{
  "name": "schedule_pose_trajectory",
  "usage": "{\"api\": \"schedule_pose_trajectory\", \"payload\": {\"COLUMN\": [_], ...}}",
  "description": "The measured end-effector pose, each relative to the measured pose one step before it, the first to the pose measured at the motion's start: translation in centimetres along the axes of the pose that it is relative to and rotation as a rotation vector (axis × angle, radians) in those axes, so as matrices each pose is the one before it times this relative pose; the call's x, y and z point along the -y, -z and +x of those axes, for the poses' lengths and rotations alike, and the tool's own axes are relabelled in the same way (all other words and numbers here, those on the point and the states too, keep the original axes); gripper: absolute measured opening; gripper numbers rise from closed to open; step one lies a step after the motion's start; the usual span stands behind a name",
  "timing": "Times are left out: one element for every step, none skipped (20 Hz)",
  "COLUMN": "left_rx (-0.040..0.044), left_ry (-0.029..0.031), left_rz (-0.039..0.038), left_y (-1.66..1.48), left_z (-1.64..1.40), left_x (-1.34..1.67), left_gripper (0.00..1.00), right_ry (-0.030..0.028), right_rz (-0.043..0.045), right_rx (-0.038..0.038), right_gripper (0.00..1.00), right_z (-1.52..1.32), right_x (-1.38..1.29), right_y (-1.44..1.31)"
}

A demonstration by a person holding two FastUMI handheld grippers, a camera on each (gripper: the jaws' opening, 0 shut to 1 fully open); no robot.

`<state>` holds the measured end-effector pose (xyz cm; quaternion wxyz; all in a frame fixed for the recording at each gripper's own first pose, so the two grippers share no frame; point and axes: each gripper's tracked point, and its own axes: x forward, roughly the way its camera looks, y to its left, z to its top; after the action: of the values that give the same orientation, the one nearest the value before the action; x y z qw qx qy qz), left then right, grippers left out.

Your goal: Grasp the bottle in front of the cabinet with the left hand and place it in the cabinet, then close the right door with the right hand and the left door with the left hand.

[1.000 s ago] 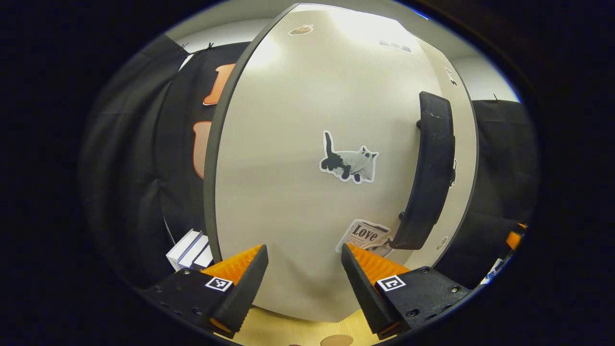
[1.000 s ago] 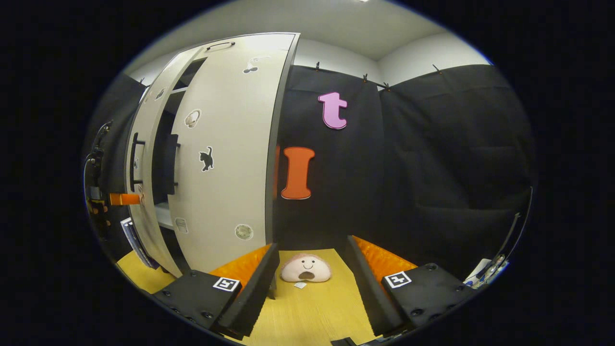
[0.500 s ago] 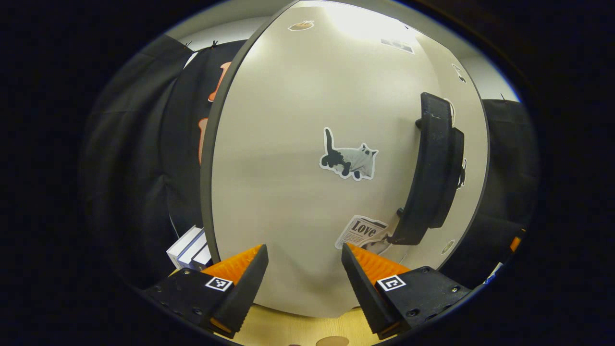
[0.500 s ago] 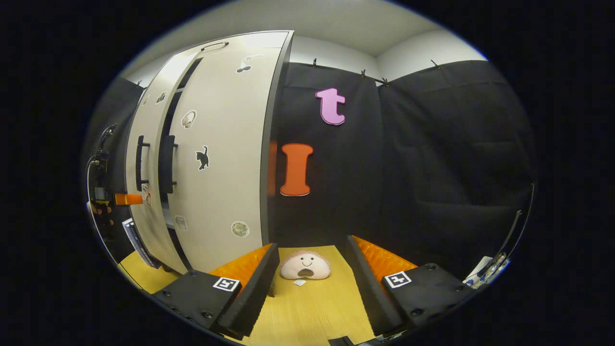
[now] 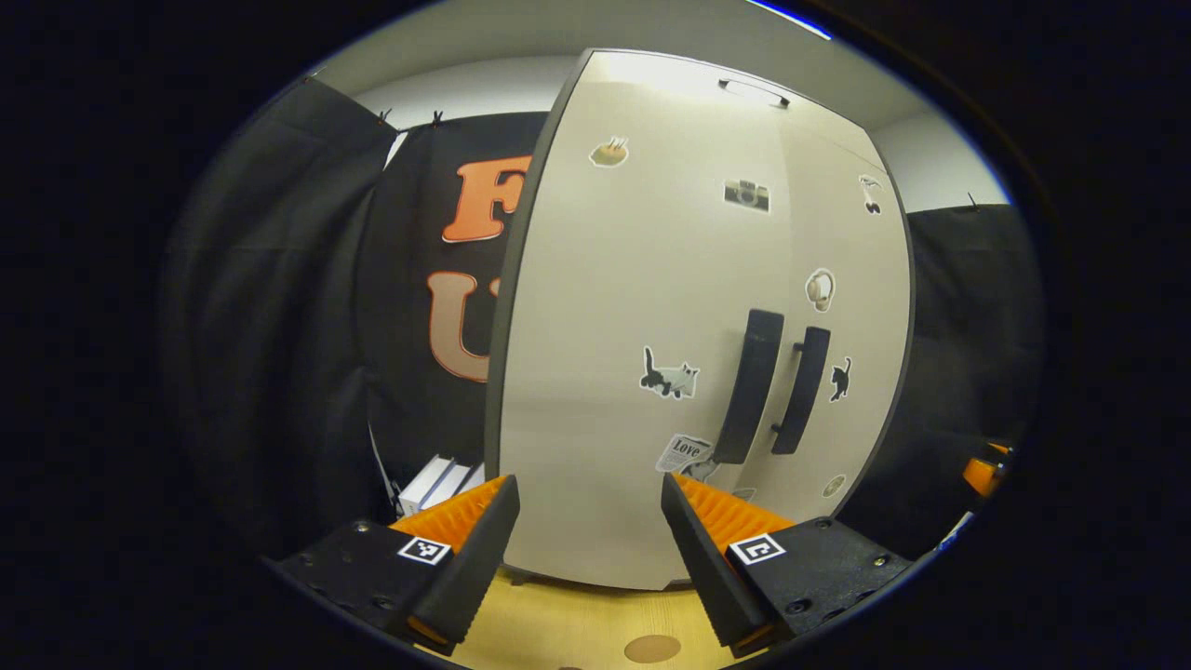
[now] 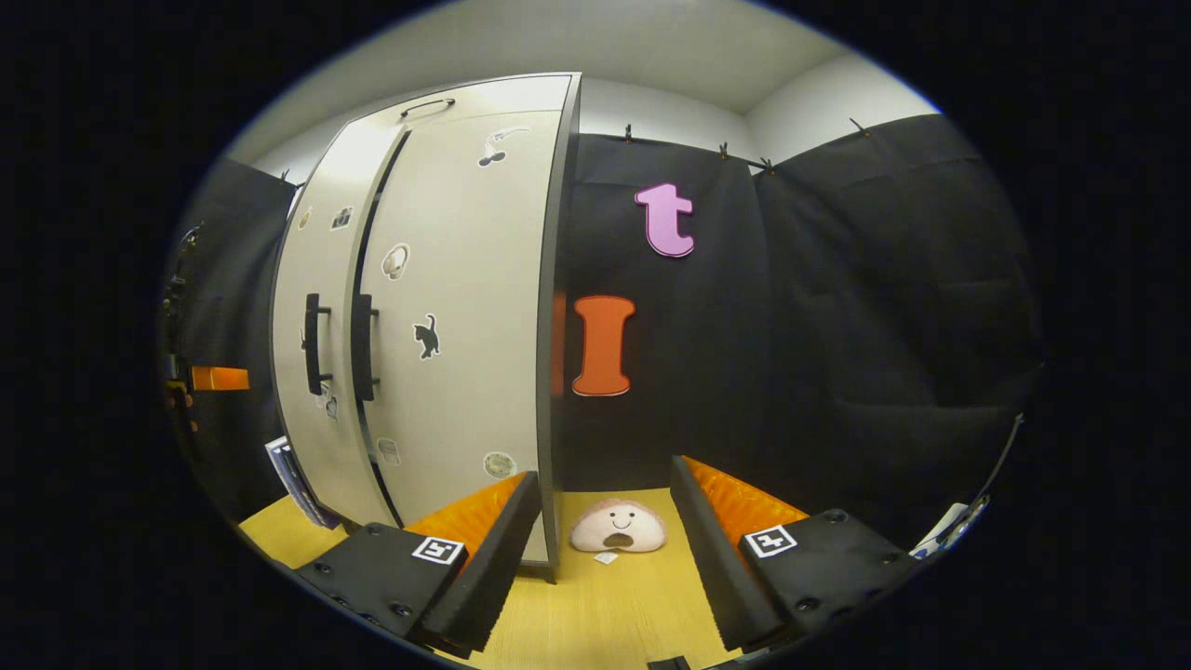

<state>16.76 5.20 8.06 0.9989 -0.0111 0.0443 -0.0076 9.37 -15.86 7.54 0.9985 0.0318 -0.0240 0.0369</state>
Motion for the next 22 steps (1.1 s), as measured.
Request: {"api": "schedule_pose_trajectory", "payload": {"left_rx": [0.00823,0.00767,0.01263,0.01387,0.00807,0.00944,0.01417,0.01722,0.01837,0.02127,0.02840,0.01105,0.00278,0.00062,-0.00196,-0.00492,-0.00508,-0.00445,-0.00216,-0.00267,-0.00256,-0.00100], "left_ry": [-0.00440,-0.00358,-0.00143,0.00027,0.00374,-0.00046,-0.00291,-0.00488,-0.01040,-0.01275,-0.01020,-0.00463,-0.00136,0.00581,0.00803,0.00500,0.00470,0.00428,0.00642,0.00714,0.00740,0.00807], "left_rz": [0.01241,0.00920,0.00441,0.00008,-0.00152,-0.00301,0.00021,0.00943,0.01839,0.02313,0.01941,0.01240,0.00463,-0.00436,-0.00913,-0.00746,-0.00461,-0.00396,-0.00442,-0.00465,-0.00377,-0.00389], "left_y": [-0.699,-0.680,-0.795,-0.786,-0.350,-0.509,-0.978,-0.822,-0.903,-0.751,-0.772,-0.281,0.020,0.130,0.308,-0.350,0.252,0.298,0.258,0.164,0.149,0.087], "left_z": [-1.155,-1.166,-1.062,-0.932,-0.484,-0.888,-1.069,-0.922,-0.831,-0.493,-0.583,-0.311,-0.408,-0.185,-0.025,-0.145,0.076,0.056,-0.064,0.053,0.048,0.070], "left_x": [-0.522,-0.434,-0.400,-0.365,-0.255,-0.405,-0.692,-0.774,-0.822,-0.840,-0.730,-0.479,-0.508,-0.286,-0.258,-0.252,-0.175,-0.296,-0.432,-0.111,-0.061,0.037], "left_gripper": [0.94,0.95,0.95,0.94,0.94,0.94,0.94,0.92,0.95,0.94,0.92,0.92,0.92,0.94,0.94,0.94,0.94,0.94,0.92,0.94,0.94,0.94], "right_ry": [-0.00327,-0.00557,-0.00873,-0.00897,-0.00661,-0.00383,-0.00213,-0.00189,-0.00121,-0.00338,-0.00347,-0.00366,-0.00178,-0.00220,-0.00053,0.00156,0.00352,0.00414,0.00521,0.00562,0.00743,0.00870], "right_rz": [-0.00171,0.00070,0.00316,0.00348,0.00032,-0.00317,-0.00597,-0.00591,-0.00291,0.00088,0.00308,0.00202,0.00134,0.00107,-0.00086,-0.00321,-0.00498,-0.00535,-0.00399,-0.00219,-0.00047,0.00113], "right_rx": [0.00902,0.00813,0.00998,0.01061,0.00869,0.00836,0.00622,0.00225,-0.00001,0.00054,0.00120,0.00150,0.00038,0.00076,0.00095,0.00101,0.00157,0.00278,0.00220,0.00242,0.00278,0.00169], "right_gripper": [0.93,0.93,0.93,0.94,0.94,0.93,0.93,0.93,0.93,0.93,0.93,0.93,0.93,0.93,0.93,0.93,0.93,0.93,0.93,0.93,0.93,0.93], "right_z": [-0.037,-0.114,-0.067,0.009,-0.073,-0.047,-0.070,-0.041,-0.031,-0.029,-0.031,-0.145,-0.190,-0.177,-0.265,-0.248,-0.281,-0.208,-0.351,-0.380,-0.395,-0.333], "right_x": [-0.321,-0.405,-0.612,-0.602,-0.538,-0.522,-0.478,-0.433,-0.558,-0.563,-0.630,-0.571,-0.553,-0.547,-0.526,-0.394,-0.308,-0.238,-0.240,-0.075,-0.129,0.050], "right_y": [-0.555,-0.512,-0.527,-0.433,-0.311,-0.162,-0.150,-0.022,-0.014,0.095,0.019,-0.042,-0.027,-0.063,-0.026,-0.083,-0.153,-0.148,-0.121,-0.185,-0.087,-0.052]}}
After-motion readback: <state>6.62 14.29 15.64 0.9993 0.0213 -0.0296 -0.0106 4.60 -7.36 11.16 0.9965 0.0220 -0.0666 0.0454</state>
